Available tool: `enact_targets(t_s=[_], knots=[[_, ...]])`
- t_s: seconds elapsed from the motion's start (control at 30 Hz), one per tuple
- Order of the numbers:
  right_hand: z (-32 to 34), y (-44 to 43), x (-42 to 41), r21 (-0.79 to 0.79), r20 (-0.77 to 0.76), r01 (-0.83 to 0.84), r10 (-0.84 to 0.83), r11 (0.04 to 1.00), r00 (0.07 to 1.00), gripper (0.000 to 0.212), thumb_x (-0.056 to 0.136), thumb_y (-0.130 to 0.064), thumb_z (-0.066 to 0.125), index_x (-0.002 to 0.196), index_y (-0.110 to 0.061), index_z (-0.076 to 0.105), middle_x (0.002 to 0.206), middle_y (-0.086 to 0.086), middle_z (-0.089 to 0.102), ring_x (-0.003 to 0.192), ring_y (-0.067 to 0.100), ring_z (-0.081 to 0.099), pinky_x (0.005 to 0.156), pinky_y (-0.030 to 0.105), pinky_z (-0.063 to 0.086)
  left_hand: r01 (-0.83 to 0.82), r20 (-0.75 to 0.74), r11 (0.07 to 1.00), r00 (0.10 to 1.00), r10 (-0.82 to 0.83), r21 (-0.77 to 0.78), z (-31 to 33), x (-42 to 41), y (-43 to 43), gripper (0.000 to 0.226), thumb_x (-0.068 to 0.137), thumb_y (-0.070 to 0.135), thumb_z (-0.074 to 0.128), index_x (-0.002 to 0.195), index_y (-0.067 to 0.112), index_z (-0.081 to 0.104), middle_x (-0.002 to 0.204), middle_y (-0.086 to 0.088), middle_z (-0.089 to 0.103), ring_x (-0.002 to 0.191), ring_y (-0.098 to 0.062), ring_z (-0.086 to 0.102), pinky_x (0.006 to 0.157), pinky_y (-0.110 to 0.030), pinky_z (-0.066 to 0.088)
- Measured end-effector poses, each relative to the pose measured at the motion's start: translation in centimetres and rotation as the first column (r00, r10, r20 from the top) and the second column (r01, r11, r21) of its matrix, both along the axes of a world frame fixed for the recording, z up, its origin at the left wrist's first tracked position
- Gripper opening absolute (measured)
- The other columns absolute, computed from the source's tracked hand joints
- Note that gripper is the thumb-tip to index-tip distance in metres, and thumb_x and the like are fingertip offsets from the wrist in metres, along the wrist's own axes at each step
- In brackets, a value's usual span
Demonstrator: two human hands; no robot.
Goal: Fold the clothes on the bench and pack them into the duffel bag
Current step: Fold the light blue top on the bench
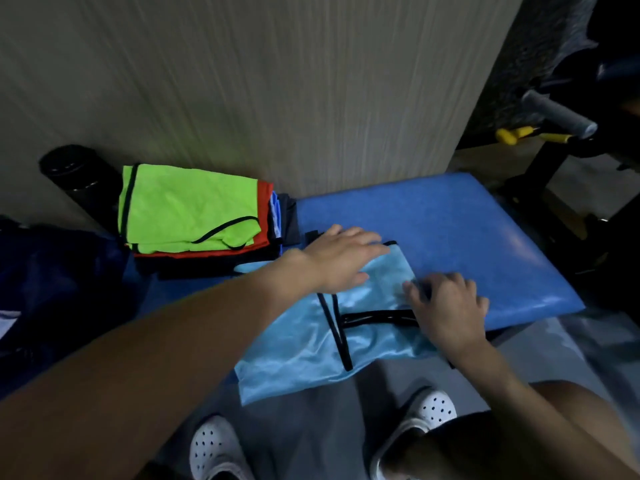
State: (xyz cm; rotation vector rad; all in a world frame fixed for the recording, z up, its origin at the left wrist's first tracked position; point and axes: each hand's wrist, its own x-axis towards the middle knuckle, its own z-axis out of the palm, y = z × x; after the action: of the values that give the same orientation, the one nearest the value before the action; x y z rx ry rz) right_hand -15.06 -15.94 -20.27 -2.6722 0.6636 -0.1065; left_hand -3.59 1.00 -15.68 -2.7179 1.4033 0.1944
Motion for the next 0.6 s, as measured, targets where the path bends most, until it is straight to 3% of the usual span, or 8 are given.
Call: enact_targets(t_s=[0.13, 0.23, 0.3, 0.43, 0.5, 0.6], knots=[[-1.2, -0.2, -0.9, 0.011, 0.007, 0.038, -0.038, 0.999, 0.999, 0.042, 0.083, -0.059, 0.061, 0.105, -0.023, 0.065, 0.116, 0.006, 0.048, 0.117, 0.030, 0.036, 0.097, 0.044, 0.027, 0.104, -0.075, 0.992, 0.992, -0.098, 0.075, -1.0, 2.9, -3.1, 0.070, 0.096, 0.023, 0.060, 0.156, 0.031, 0.025, 0.166, 0.005, 0.014, 0.150, -0.019, 0.016, 0.115, -0.042, 0.022], [-1.5, -0.5, -0.6, 0.014, 0.012, 0.014, -0.014, 1.000, 1.000, 0.041, 0.078, -0.061, 0.066, 0.101, -0.027, 0.067, 0.114, 0.003, 0.046, 0.114, 0.027, 0.034, 0.095, 0.041, 0.026, 0.152, -0.133, 0.987, 0.981, -0.143, 0.058, -1.9, 4.0, -4.4, 0.065, 0.095, 0.021, 0.060, 0.153, 0.031, 0.033, 0.159, 0.007, 0.030, 0.146, -0.015, 0.021, 0.113, -0.042, 0.026], [-1.5, -0.9, -0.5, 0.049, 0.034, 0.008, -0.010, 0.999, 0.999, 0.033, 0.078, -0.059, 0.068, 0.091, -0.028, 0.067, 0.109, 0.000, 0.046, 0.111, 0.026, 0.035, 0.091, 0.039, 0.025, 0.198, -0.106, 0.979, 0.975, -0.193, 0.039, -1.7, 4.6, -5.0, 0.053, 0.092, 0.026, 0.065, 0.143, 0.029, 0.047, 0.140, 0.006, 0.046, 0.134, -0.016, 0.033, 0.107, -0.038, 0.030], [-1.1, -1.2, -0.5, 0.094, 0.113, -0.011, 0.000, 0.996, 0.994, 0.026, 0.080, -0.052, 0.069, 0.074, -0.029, 0.057, 0.092, -0.007, 0.051, 0.102, 0.022, 0.041, 0.078, 0.034, 0.017, 0.210, -0.084, 0.977, 0.973, -0.213, -0.037, -1.7, 5.9, -5.6, 0.027, 0.086, 0.034, 0.075, 0.107, 0.024, 0.062, 0.111, 0.007, 0.048, 0.113, -0.014, 0.039, 0.099, -0.034, 0.032], [-0.8, -1.6, -0.5, 0.104, 0.148, -0.039, 0.023, 0.994, 0.989, 0.024, 0.080, -0.049, 0.069, 0.081, -0.029, 0.056, 0.086, -0.010, 0.057, 0.098, 0.020, 0.046, 0.075, 0.034, 0.015, 0.164, -0.121, 0.981, 0.977, -0.176, -0.100, -2.0, 6.6, -5.6, 0.023, 0.083, 0.033, 0.078, 0.092, 0.029, 0.057, 0.108, 0.008, 0.050, 0.111, -0.013, 0.041, 0.097, -0.032, 0.031], [-0.5, -2.7, -0.5, 0.064, 0.112, -0.090, 0.082, 0.994, 0.990, 0.018, 0.082, -0.046, 0.066, 0.093, -0.033, 0.061, 0.083, -0.011, 0.061, 0.099, 0.017, 0.047, 0.076, 0.035, 0.017, 0.106, -0.140, 0.981, 0.982, -0.129, -0.161, -2.4, 7.5, -6.0, 0.022, 0.081, 0.032, 0.078, 0.090, 0.028, 0.058, 0.105, 0.008, 0.057, 0.108, -0.011, 0.045, 0.096, -0.032, 0.031]])
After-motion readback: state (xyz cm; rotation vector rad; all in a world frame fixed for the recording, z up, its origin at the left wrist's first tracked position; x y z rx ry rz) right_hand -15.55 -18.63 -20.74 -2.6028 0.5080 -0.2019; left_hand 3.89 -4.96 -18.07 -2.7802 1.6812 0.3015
